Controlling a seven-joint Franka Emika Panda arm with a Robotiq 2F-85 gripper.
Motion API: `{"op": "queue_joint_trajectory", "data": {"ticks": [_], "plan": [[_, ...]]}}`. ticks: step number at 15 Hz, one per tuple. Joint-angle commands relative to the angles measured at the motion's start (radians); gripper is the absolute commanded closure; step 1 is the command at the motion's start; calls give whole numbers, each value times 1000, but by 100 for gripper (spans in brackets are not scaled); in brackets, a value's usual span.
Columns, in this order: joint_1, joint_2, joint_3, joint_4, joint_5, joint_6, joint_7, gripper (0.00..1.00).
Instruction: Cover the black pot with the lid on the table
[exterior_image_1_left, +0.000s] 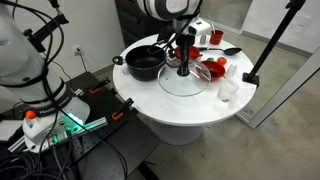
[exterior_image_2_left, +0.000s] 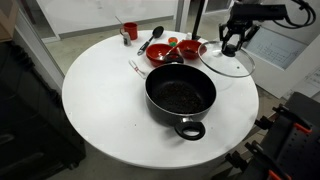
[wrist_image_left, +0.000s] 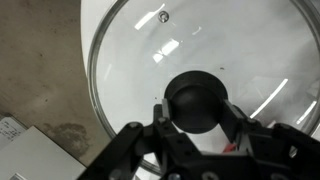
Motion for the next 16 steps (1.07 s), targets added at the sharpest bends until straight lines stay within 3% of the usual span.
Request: {"op": "queue_joint_trajectory", "data": {"ticks": [1,5,10,16], "plan": [[-12,-140,17,-10,-30,-65,10,75],[-29,-221,86,67,-2,-230,-20,75],[-23,-236,188,207,12,-448,4,75],[13,-235,294,203,-42,-483,65,75]]}}
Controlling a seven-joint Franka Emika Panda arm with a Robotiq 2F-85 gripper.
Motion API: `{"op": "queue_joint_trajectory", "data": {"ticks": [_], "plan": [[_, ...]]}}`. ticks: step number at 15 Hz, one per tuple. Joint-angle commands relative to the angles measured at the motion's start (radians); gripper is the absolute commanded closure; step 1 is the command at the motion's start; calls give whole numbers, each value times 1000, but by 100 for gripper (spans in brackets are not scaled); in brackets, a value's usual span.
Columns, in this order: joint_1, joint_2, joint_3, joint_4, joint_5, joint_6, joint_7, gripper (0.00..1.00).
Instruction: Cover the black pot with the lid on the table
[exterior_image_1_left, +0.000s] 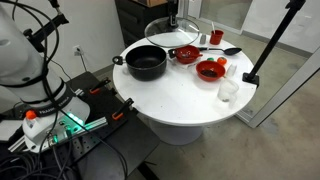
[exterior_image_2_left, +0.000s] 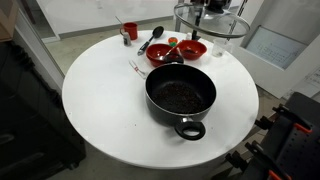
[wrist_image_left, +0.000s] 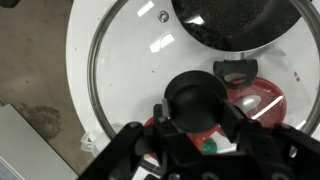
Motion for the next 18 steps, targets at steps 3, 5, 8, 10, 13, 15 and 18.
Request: {"op": "queue_joint_trajectory", "data": {"ticks": [3,5,8,10,13,15,18], "plan": [[43,-19,85,-84,-80,5,42,75],[64,-28,114,-145,-114,30,50,75],[89,-33,146,-218,-156,86,80,75],[100,-23,158,-241,-170,132,109,75],[104,-12,165,-257,-155,165,103,75],[102,-4,164,-259,-141,175,88,75],[102,20,164,-246,-120,174,76,75]]}}
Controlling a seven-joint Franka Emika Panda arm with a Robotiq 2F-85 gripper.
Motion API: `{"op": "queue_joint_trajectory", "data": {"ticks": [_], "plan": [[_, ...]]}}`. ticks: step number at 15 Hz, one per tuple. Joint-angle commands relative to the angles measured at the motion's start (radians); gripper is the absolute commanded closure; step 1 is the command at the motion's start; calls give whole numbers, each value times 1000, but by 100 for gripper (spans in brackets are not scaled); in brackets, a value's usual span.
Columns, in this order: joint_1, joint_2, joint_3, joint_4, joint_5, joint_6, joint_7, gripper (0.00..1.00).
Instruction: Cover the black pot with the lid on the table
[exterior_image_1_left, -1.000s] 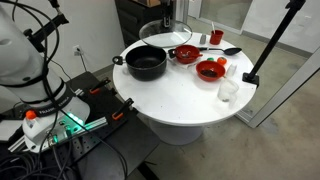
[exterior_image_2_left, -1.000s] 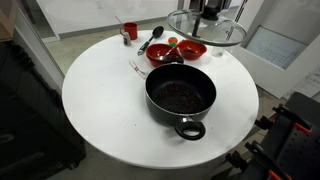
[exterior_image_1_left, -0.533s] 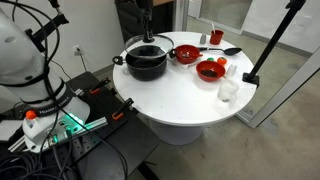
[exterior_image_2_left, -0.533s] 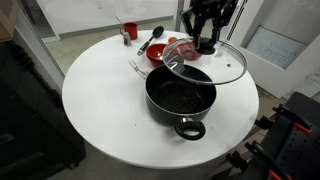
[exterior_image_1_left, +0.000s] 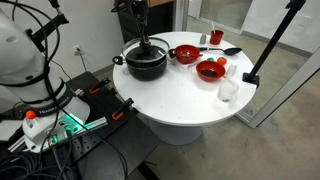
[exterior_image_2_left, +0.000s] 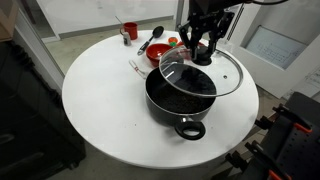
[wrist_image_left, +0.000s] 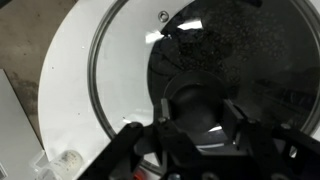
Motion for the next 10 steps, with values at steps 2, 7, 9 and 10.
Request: {"op": "queue_joint_trajectory", "data": {"ticks": [2,7,9,10], "plan": [[10,26,3,14,11,21,5,75],[45,83,14,29,-3,63,40,75],[63,100,16,34,-8,77,56,75],[71,109,16,37,-10,86,63,75]]}}
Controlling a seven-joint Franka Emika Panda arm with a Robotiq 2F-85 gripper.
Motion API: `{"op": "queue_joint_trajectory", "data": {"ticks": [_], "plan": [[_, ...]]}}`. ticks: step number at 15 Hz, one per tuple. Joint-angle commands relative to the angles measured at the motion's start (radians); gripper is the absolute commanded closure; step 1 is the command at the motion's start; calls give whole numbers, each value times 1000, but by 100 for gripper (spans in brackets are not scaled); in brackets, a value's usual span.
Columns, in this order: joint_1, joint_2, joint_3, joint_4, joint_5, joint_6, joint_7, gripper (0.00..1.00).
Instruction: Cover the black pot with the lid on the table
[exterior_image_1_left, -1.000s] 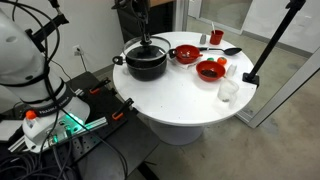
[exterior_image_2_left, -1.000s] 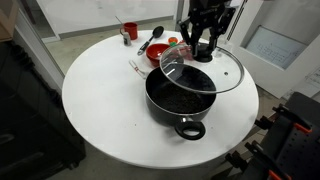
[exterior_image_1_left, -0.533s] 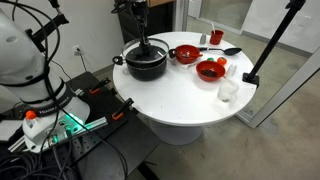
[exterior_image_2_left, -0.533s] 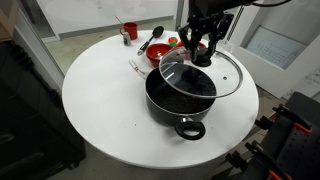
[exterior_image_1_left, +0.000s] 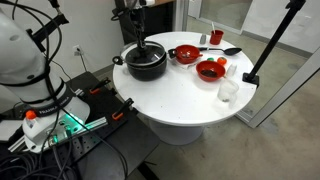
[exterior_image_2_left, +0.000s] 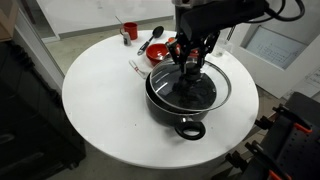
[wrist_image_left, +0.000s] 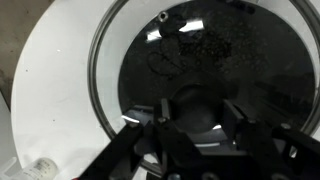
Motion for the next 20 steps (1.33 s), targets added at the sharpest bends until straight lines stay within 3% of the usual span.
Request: {"op": "queue_joint_trajectory", "data": {"ticks": [1,20], "plan": [[36,27,-2,31,-17,21,47,75],[58,149,-65,128,-12,36,70,75]]}}
